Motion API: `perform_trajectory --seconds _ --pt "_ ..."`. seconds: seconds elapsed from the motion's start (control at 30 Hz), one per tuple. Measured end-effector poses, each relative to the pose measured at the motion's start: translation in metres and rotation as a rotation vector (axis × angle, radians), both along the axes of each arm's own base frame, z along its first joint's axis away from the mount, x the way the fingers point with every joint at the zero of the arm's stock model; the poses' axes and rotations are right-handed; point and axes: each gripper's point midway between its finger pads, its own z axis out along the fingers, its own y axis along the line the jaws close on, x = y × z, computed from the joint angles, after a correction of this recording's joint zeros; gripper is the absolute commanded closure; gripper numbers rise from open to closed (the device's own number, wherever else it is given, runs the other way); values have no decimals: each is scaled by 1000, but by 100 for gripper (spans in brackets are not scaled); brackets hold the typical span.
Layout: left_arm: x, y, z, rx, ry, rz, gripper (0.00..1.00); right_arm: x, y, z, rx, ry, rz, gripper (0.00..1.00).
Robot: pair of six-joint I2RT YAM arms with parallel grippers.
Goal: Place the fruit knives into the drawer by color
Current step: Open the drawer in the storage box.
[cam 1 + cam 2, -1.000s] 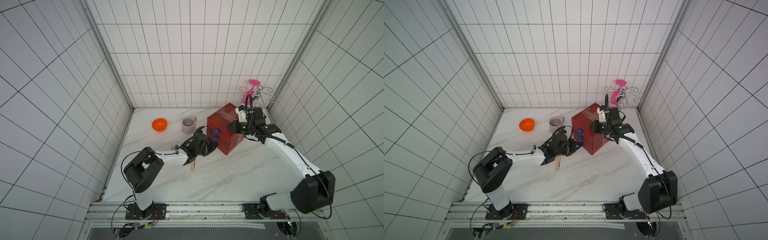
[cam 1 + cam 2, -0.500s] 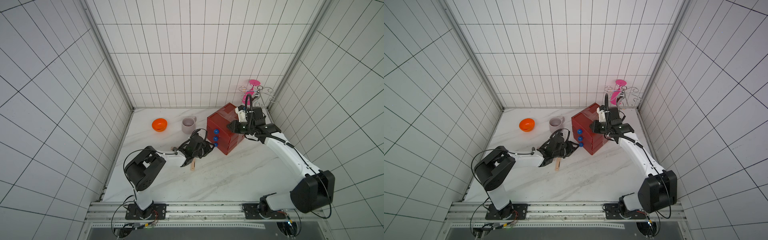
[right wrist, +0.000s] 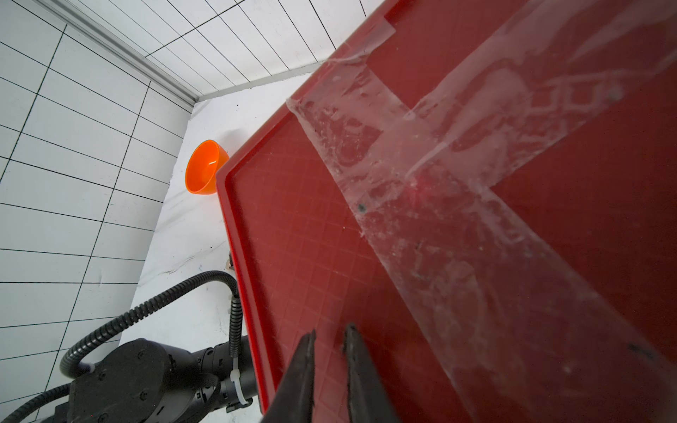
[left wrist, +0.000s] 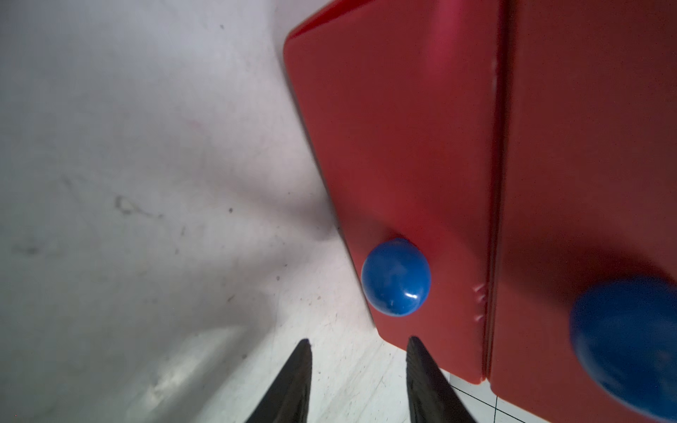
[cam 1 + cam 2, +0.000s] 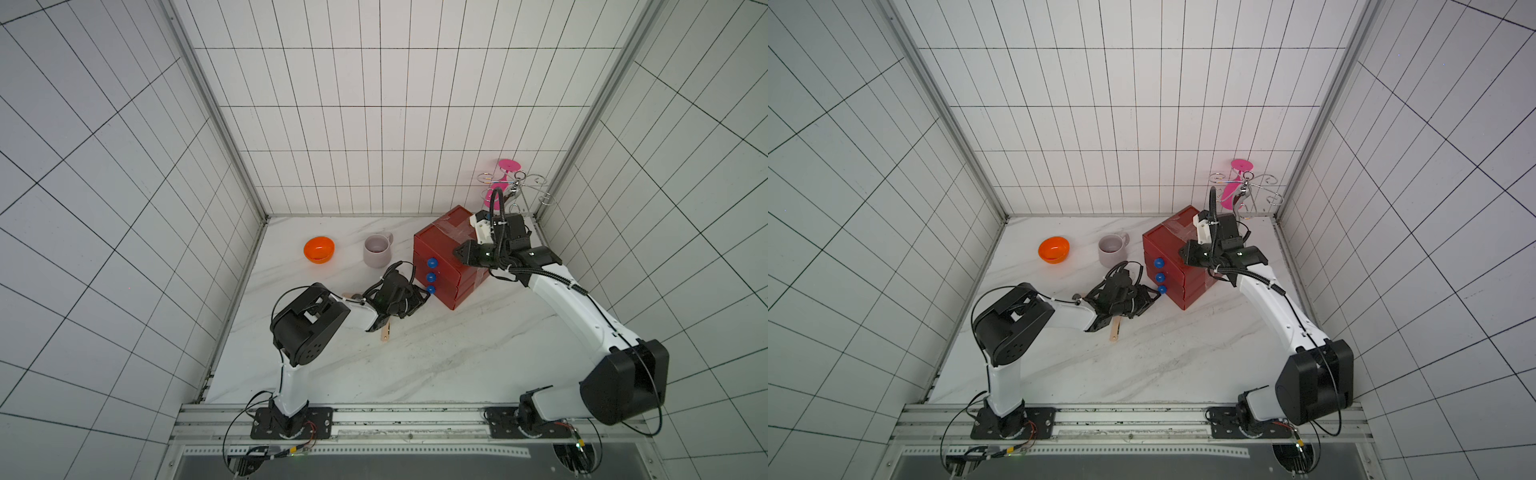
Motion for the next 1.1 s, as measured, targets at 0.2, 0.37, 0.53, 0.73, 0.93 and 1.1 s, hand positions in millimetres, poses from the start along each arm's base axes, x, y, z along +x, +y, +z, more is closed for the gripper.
perform_trajectory --seconds 0.2,0.37,0.53,0.73,0.93,1.1 --pt "11 -7 7 -29 -25 0 54 0 -1 -1 -1 0 1 81" --pt "18 -12 9 -52 -36 -3 56 2 -1 -1 0 -4 1 81" --pt "22 -15 0 -65 -24 -6 61 3 -1 -1 -4 -7 6 81" --pt "25 -17 2 -100 -28 -13 65 3 -2 -1 2 -5 12 81" --pt "26 -17 0 -164 -35 -18 74 3 -1 -1 4 -7 15 81" --pt "25 -17 0 -213 -45 -17 78 4 -1 -2 4 -7 15 81"
